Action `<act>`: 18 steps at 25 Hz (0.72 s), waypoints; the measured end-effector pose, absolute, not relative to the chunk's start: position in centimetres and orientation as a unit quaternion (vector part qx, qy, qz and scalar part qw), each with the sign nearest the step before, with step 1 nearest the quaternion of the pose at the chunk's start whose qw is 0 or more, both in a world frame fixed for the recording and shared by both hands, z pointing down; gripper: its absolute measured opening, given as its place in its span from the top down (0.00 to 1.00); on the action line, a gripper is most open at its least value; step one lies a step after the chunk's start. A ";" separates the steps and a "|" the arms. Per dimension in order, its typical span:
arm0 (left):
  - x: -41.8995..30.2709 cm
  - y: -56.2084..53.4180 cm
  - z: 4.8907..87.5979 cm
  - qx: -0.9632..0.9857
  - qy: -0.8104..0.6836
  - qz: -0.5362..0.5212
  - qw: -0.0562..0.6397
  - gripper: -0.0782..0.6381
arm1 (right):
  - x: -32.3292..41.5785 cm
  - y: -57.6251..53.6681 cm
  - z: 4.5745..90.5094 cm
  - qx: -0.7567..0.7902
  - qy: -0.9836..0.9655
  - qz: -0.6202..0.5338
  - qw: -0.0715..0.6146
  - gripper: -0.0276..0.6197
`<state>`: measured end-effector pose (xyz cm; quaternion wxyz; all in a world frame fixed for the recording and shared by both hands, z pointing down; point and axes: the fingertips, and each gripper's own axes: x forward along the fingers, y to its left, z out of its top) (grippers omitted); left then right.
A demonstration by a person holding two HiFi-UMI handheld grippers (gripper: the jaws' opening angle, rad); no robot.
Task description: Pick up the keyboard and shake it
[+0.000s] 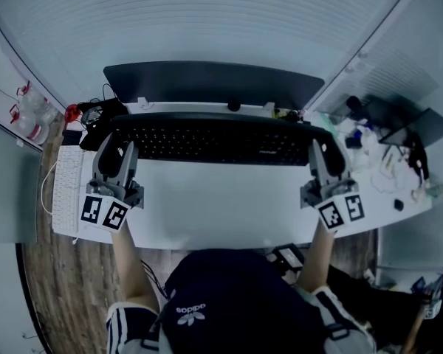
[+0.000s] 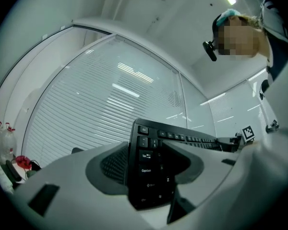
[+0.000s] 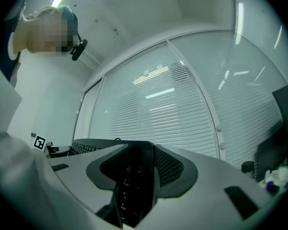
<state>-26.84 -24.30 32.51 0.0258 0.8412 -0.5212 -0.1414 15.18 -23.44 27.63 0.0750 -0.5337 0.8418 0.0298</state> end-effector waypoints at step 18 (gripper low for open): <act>-21.1 -23.0 23.1 0.866 -0.481 -0.091 -0.100 0.59 | 20.2 -19.0 33.6 -0.549 0.820 -0.065 0.150 0.72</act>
